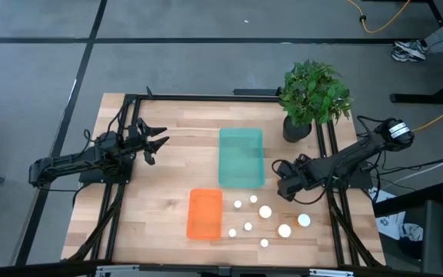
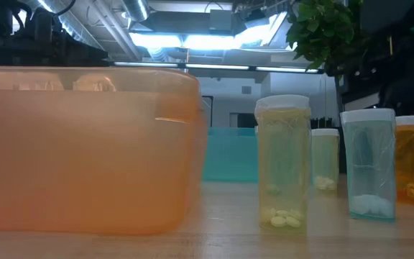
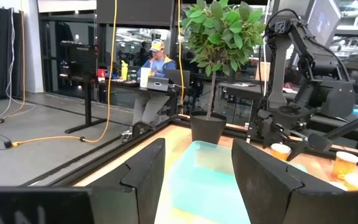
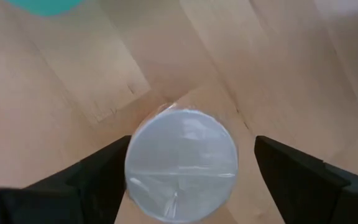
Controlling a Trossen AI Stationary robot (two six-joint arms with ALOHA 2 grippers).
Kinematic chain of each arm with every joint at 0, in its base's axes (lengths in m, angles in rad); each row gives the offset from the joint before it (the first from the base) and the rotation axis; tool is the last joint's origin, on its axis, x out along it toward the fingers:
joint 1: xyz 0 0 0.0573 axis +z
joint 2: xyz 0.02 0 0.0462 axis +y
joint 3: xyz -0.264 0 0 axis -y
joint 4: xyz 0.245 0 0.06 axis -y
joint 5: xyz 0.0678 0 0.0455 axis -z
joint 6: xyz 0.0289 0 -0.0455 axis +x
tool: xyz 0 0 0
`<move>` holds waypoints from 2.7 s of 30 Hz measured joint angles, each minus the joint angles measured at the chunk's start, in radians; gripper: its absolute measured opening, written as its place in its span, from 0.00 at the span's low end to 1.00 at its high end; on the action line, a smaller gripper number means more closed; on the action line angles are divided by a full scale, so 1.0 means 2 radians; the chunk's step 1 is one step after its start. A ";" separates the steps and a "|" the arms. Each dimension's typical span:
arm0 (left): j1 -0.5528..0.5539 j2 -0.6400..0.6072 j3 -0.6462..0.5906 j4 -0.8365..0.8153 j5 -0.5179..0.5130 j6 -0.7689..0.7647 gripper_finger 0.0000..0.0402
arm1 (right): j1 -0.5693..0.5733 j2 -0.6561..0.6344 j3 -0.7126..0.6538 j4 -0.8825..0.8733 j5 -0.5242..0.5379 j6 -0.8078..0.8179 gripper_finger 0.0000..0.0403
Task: Pick and place medicine bottles into bin by pill shape (circle, oval)
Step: Put the top center big orange pill bottle into the green bin
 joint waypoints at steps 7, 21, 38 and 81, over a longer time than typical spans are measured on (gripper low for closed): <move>0.000 0.000 0.000 0.000 0.000 0.000 0.44 | 0.000 0.001 0.000 0.019 -0.002 0.000 0.76; 0.000 0.000 0.000 0.000 0.000 0.000 0.44 | 0.000 0.001 0.000 0.023 -0.026 0.000 0.49; 0.000 0.000 0.000 0.000 0.000 -0.001 0.44 | -0.032 0.001 0.170 -0.015 0.087 -0.089 0.51; 0.000 0.000 0.000 0.000 0.000 0.000 0.44 | -0.313 0.191 0.203 0.155 -0.089 -0.291 0.52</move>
